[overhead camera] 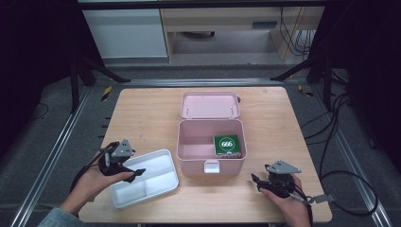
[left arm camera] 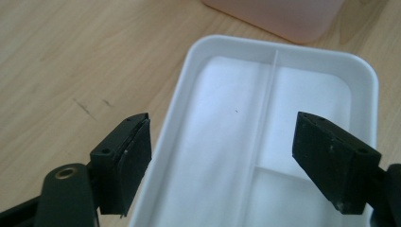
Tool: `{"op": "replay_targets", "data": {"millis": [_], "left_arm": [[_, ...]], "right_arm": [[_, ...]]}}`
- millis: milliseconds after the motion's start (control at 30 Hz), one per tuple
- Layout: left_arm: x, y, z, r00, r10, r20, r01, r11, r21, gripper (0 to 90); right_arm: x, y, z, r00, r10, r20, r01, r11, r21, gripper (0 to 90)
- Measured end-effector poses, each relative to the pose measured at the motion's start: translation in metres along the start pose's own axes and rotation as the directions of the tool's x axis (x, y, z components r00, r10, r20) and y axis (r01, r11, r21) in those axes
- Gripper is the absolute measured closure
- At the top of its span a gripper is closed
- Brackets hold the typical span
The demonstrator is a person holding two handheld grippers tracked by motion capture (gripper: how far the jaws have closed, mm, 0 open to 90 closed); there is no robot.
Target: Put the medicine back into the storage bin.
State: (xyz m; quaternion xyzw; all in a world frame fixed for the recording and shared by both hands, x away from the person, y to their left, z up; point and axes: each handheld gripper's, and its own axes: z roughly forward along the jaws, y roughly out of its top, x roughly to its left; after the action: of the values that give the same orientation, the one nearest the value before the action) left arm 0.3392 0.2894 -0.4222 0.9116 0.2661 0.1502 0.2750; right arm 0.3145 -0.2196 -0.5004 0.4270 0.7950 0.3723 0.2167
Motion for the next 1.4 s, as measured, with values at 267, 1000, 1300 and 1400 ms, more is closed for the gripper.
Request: {"op": "replay_targets", "data": {"millis": [267, 1000, 1300, 1400], "left_arm": [[-0.014, -0.011, 0.01, 0.9974, 0.059, 0.041, -0.061, 0.9967, 0.053, 37.1], [-0.001, -0.03, 0.039, 0.9883, 0.08, 0.13, -0.105, 0.9741, 0.2, 71.3], [0.003, -0.029, 0.044, 0.9842, 0.082, 0.157, -0.112, 0.9743, 0.195, 78.6], [0.002, -0.027, 0.045, 0.9816, 0.087, 0.17, -0.12, 0.9731, 0.196, 84.7]], "right_arm": [[0.0, 0.0, 0.0, 1.0, -0.001, 0.004, 0.001, 1.0, 0.005, 35.9], [0.003, 0.0, 0.004, 0.9999, -0.008, -0.01, 0.008, 1.0, 0.013, 37.2], [0.004, 0.0, 0.005, 0.9998, -0.01, -0.015, 0.01, 1.0, 0.019, 37.2], [0.004, 0.0, 0.005, 0.9998, -0.009, -0.016, 0.009, 1.0, 0.02, 37.2]]}}
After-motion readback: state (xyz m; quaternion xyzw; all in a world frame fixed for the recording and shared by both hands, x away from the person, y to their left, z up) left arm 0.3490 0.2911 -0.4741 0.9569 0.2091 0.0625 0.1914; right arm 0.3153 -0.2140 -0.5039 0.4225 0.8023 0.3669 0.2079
